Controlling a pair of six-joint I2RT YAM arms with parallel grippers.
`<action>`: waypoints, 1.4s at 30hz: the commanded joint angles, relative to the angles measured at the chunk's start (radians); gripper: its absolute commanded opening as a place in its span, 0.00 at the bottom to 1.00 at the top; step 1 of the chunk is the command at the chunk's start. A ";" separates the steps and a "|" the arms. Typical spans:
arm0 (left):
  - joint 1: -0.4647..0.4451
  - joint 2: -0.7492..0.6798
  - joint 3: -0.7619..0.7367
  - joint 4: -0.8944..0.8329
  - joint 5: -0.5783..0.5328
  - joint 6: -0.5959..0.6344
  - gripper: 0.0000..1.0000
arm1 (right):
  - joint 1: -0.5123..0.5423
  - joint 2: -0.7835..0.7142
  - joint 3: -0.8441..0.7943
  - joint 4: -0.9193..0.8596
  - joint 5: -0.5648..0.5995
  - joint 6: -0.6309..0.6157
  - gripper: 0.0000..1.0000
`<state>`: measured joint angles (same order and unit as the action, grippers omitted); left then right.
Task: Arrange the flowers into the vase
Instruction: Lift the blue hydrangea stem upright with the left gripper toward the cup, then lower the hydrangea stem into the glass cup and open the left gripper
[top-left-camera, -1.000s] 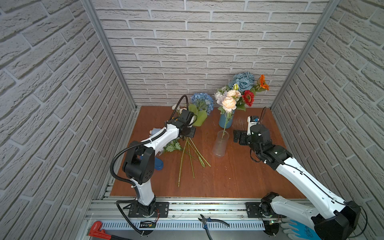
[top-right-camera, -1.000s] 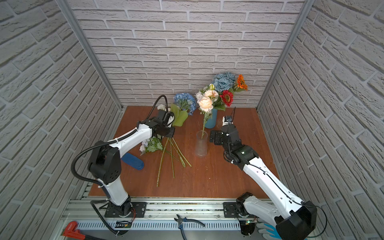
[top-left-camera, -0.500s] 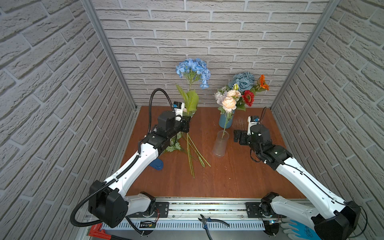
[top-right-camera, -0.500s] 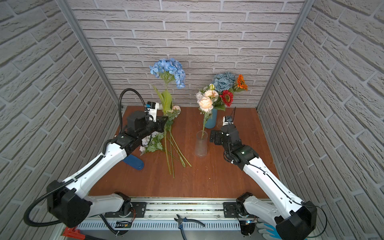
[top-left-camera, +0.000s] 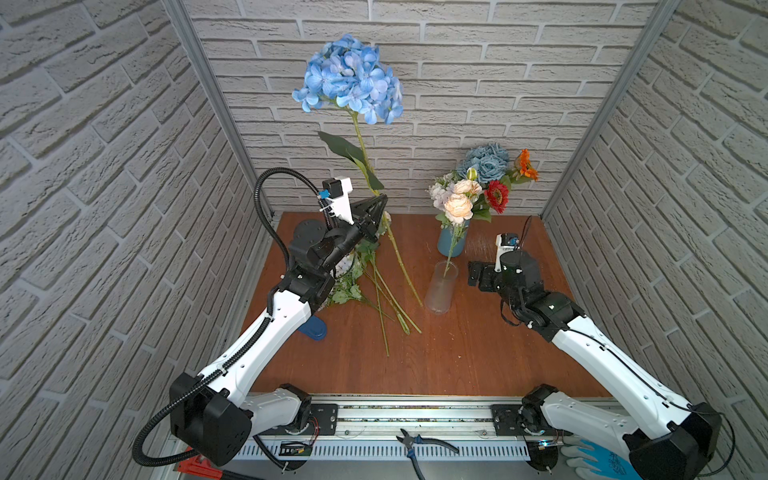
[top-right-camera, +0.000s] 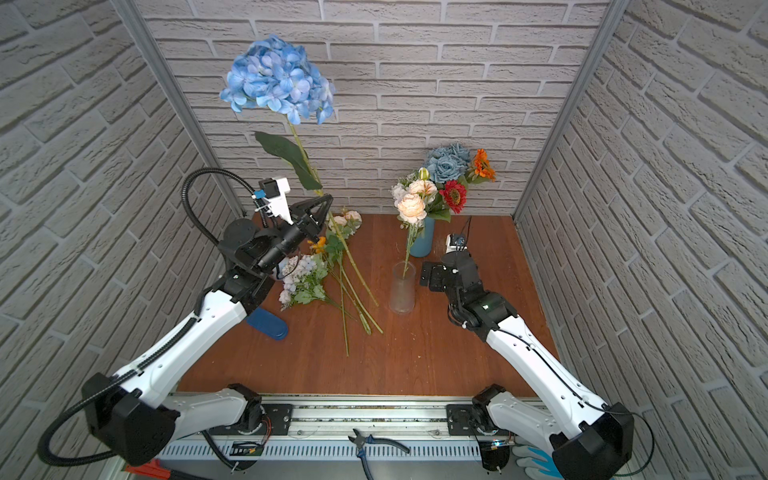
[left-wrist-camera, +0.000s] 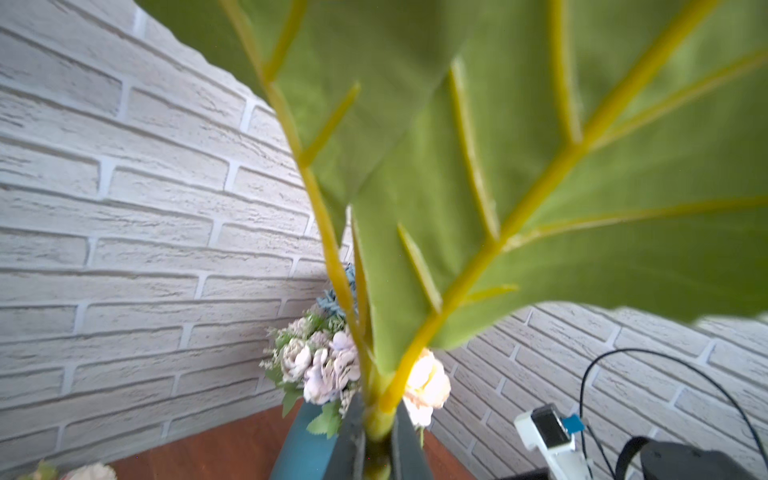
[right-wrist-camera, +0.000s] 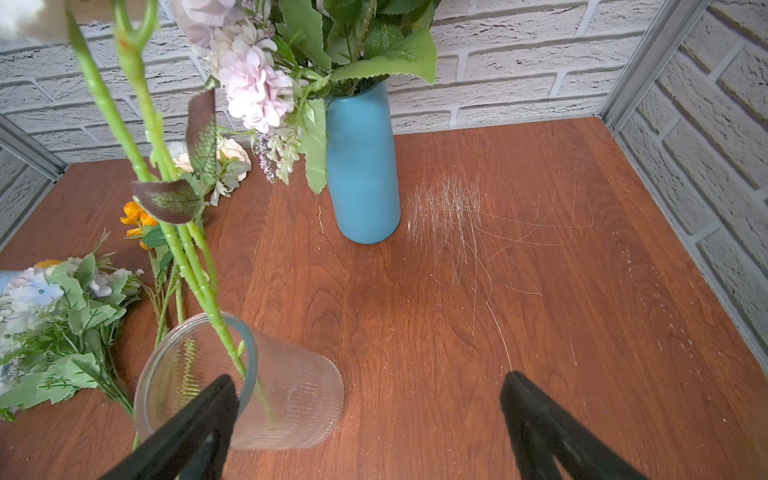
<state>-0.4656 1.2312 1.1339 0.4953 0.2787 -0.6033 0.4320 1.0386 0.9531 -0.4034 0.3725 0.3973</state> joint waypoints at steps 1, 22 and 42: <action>0.006 0.029 0.079 0.164 0.017 -0.021 0.00 | -0.004 -0.031 -0.019 0.020 0.030 0.015 1.00; -0.145 0.256 0.224 0.209 -0.045 0.186 0.00 | -0.004 -0.051 -0.026 -0.001 0.060 -0.020 1.00; -0.366 0.410 -0.045 0.282 -0.202 0.391 0.00 | -0.004 -0.064 -0.034 0.000 0.052 -0.017 1.00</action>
<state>-0.8051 1.6348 1.1187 0.7227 0.1230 -0.2432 0.4320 0.9897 0.9272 -0.4126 0.4137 0.3851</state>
